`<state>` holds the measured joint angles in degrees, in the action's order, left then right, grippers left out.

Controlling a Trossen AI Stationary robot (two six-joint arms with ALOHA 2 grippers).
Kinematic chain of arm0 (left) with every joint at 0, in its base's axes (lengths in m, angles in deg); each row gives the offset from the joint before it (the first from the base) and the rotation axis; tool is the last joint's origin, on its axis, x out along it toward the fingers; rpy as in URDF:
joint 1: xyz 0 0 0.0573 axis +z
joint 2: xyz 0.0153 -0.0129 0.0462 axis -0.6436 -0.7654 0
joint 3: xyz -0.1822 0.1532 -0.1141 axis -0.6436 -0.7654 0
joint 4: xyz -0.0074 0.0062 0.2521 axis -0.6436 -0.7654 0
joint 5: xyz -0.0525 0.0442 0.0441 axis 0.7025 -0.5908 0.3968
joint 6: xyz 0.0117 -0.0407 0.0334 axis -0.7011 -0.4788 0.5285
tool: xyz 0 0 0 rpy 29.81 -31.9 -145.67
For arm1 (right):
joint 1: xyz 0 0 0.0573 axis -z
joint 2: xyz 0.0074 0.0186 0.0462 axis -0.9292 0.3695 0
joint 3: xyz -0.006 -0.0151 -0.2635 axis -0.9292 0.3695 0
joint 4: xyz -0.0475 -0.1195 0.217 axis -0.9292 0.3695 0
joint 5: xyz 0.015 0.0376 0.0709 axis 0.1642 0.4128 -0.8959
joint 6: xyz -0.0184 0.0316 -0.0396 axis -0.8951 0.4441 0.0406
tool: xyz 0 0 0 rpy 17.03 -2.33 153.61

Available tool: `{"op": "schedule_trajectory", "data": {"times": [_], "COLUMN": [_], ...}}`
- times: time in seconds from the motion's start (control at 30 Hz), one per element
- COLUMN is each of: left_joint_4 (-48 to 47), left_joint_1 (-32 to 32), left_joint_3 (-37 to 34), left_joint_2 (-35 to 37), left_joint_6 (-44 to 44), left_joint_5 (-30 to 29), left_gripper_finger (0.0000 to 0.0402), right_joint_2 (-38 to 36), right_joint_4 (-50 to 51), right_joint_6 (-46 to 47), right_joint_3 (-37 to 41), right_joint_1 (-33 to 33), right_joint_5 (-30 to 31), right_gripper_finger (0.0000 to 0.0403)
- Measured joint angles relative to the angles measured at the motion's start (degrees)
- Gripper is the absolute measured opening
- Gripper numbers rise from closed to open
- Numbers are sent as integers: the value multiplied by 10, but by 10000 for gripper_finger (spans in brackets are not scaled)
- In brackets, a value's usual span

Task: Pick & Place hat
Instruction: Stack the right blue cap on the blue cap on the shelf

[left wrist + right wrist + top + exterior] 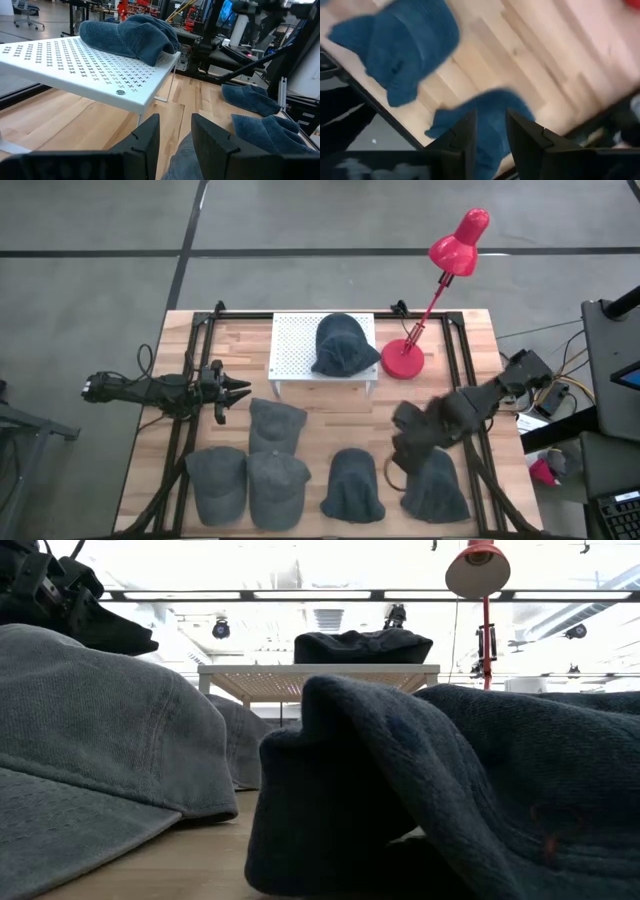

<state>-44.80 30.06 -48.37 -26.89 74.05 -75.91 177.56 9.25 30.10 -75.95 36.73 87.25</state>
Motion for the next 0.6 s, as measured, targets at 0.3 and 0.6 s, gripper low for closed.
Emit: {"op": "schedule_trajectory", "data": {"times": [0.3,0.6], "left_joint_4": [0,0], "left_joint_1": [0,0], "left_joint_3": [0,0], "left_joint_2": [0,0], "left_joint_6": [-26,-27], "left_joint_5": [0,0], "left_gripper_finger": [115,115], "right_joint_2": [-33,-8], "right_joint_4": [-75,-197], "right_joint_6": [240,372], "right_joint_3": [97,169], "right_joint_1": [-125,-196], "right_joint_5": [-25,-58], "right_gripper_finger": [142,208]}}
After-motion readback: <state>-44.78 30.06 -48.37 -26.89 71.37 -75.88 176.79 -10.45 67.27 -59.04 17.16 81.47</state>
